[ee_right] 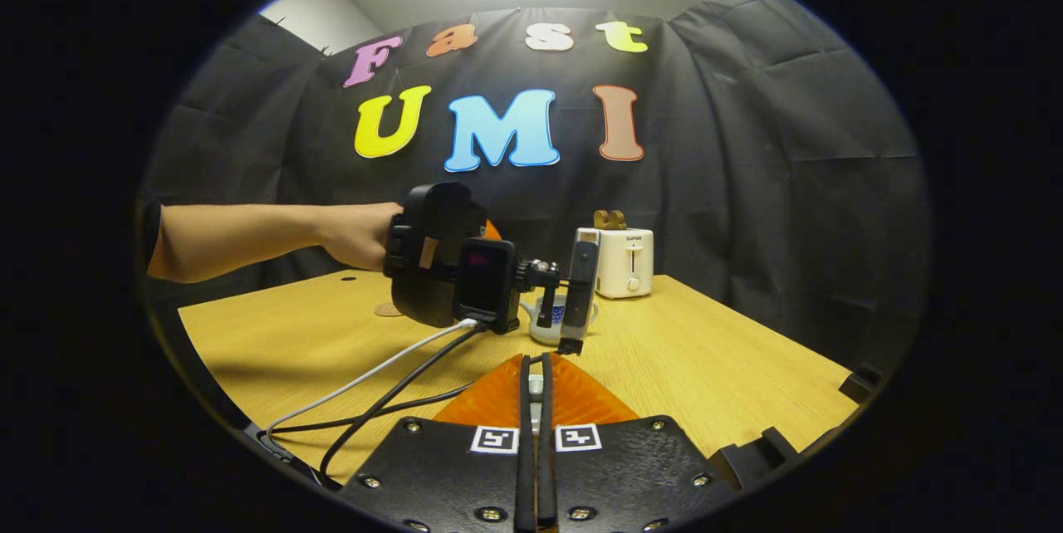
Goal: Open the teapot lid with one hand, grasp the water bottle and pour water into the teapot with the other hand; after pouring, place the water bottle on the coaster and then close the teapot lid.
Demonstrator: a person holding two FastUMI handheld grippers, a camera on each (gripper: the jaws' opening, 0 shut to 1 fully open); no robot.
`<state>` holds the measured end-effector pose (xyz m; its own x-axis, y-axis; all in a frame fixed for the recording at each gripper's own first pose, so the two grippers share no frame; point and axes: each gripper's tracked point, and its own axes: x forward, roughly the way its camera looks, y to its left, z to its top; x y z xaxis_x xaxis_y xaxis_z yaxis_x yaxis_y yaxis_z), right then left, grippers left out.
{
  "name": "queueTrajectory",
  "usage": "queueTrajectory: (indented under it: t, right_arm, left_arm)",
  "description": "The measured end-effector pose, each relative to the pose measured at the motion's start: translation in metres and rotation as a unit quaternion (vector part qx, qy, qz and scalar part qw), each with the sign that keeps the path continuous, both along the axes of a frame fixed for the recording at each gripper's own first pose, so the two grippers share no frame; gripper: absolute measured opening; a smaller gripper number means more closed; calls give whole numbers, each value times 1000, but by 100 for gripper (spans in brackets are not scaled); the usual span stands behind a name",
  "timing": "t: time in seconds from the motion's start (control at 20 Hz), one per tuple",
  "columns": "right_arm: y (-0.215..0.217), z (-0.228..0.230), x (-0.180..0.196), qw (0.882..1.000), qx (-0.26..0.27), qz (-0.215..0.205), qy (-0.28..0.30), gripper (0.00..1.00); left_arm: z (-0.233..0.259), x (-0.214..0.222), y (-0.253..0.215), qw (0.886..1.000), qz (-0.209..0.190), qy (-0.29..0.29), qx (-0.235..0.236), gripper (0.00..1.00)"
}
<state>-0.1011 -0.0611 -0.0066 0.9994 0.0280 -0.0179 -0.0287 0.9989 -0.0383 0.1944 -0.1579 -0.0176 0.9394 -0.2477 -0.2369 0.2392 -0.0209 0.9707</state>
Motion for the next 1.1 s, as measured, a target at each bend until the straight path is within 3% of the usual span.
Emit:
queueTrajectory:
  t: [0.15, 0.25, 0.3, 0.45, 0.55, 0.75, 0.9, 1.0, 1.1]
  right_arm:
    - [0, 7, 5, 1000, -5, 0, -6, 2]
    - [3, 7, 10, 1000, -12, 3, -6, 2]
    - [8, 7, 15, 1000, -15, 11, -4, 2]
    - [15, 12, 27, 1000, -18, 24, -1, 2]
    - [19, 18, 37, 999, -15, 31, -2, 2]
    - [31, 28, 63, 999, -17, 39, -8, 2]
    - [39, 33, 82, 999, -10, 41, -13, 2]
    - [48, 35, 91, 999, -6, 47, -16, 2]
    - [54, 34, 95, 999, -8, 51, -17, 2]
  left_arm:
    - [-8, 4, 3, 995, 18, 0, -96, 86]
    - [-11, 0, 1, 985, 29, 0, -171, 86]
    - [-12, -2, -3, 971, 38, -3, -234, 86]
    - [-28, 5, -10, 938, 57, 5, -343, 86]
    - [-38, 11, -12, 904, 75, 5, -421, 86]
    - [-59, 22, -29, 809, 94, 9, -580, 86]
    - [-63, 31, -38, 743, 100, 3, -661, 85]
    - [-71, 48, -38, 713, 113, 14, -692, 85]
    - [-82, 70, -33, 696, 130, 20, -706, 85]
